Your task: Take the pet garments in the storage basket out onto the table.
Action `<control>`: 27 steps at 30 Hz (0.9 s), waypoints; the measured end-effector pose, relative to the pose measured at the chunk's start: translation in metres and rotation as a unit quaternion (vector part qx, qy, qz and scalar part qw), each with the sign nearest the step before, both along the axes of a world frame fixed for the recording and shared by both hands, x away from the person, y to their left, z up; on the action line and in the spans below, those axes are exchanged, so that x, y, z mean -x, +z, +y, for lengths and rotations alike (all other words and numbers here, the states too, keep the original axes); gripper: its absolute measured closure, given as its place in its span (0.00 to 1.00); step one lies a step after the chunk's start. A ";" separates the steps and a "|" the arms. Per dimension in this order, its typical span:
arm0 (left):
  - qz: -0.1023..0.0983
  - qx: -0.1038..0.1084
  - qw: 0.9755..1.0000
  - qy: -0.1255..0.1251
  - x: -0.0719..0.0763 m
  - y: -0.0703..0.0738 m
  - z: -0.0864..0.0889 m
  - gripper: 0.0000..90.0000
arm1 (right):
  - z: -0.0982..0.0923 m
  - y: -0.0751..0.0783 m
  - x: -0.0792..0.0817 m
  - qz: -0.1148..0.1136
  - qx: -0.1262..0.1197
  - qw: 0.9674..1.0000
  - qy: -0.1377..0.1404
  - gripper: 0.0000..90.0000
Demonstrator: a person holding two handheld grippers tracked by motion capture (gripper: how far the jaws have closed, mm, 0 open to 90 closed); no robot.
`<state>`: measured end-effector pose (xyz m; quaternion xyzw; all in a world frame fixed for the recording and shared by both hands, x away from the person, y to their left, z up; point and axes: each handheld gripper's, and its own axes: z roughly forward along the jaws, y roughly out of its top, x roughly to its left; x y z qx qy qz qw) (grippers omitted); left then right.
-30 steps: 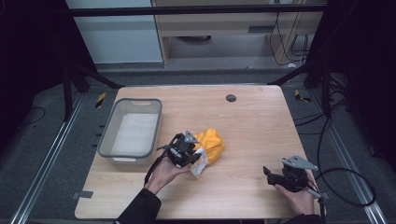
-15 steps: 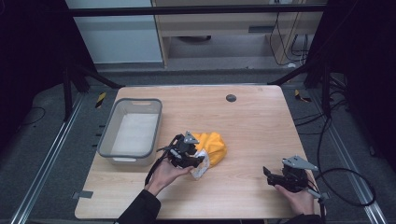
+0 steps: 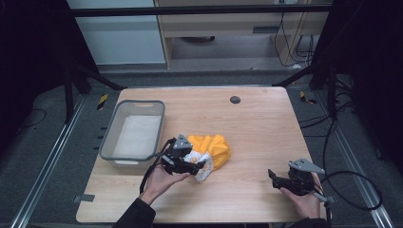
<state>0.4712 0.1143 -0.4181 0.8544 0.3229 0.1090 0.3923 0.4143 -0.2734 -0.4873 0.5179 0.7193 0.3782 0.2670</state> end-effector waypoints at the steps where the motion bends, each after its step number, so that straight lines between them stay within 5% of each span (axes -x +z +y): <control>1: -0.001 0.003 1.000 0.003 0.002 0.000 0.004 0.28 | 0.000 0.000 0.000 -0.002 0.002 1.000 0.000 0.14; 27: -0.046 0.037 0.997 0.042 0.045 -0.015 0.070 0.26 | -0.001 -0.002 -0.001 -0.002 0.001 1.000 -0.001 0.10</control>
